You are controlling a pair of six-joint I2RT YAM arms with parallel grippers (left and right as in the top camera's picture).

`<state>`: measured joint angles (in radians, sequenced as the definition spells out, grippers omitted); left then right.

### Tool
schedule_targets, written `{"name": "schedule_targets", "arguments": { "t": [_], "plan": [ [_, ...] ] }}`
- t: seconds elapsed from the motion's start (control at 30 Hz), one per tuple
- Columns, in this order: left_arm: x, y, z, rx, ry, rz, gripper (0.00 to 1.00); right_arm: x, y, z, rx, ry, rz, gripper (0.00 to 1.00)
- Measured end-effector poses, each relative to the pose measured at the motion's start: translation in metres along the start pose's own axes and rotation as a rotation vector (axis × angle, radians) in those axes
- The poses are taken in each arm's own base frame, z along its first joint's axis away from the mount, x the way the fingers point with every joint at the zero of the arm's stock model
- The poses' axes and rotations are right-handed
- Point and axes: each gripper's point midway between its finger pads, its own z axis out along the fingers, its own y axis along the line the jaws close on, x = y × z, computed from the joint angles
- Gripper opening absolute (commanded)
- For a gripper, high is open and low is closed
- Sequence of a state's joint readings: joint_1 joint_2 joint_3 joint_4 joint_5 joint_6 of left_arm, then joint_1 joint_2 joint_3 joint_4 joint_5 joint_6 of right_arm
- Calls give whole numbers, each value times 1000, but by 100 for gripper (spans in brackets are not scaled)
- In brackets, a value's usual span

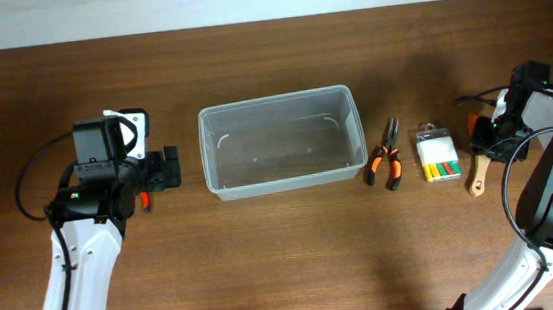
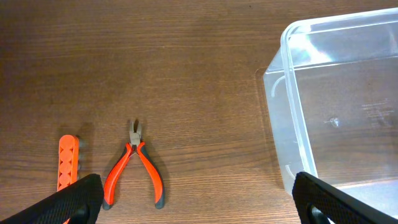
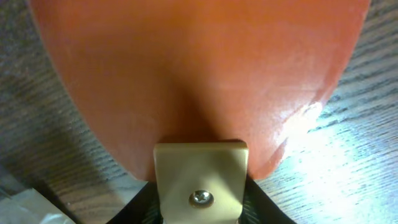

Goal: Pack container
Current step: 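Lift the scraper with the right gripper and drop it into the container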

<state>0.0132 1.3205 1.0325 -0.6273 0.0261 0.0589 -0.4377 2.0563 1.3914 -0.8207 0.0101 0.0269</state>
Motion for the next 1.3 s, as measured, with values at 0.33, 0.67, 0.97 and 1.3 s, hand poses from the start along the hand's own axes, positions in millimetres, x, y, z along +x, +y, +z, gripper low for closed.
{"name": "schedule_targets", "arguments": {
  "t": [0.33,0.67,0.97,1.3],
  "plan": [
    [0,0,0,0,0,0,99,0,0,-5,0,17,-1,20],
    [0,0,0,0,1,0,99,-65,35,-127,-58,-160,-154,10],
    [0,0,0,0,0,0,99,-44,217,-273,-251,-481,-679,4],
    [0,0,0,0,1,0,99,82,349,-232,-299,-329,-1467,4]
  ]
}}
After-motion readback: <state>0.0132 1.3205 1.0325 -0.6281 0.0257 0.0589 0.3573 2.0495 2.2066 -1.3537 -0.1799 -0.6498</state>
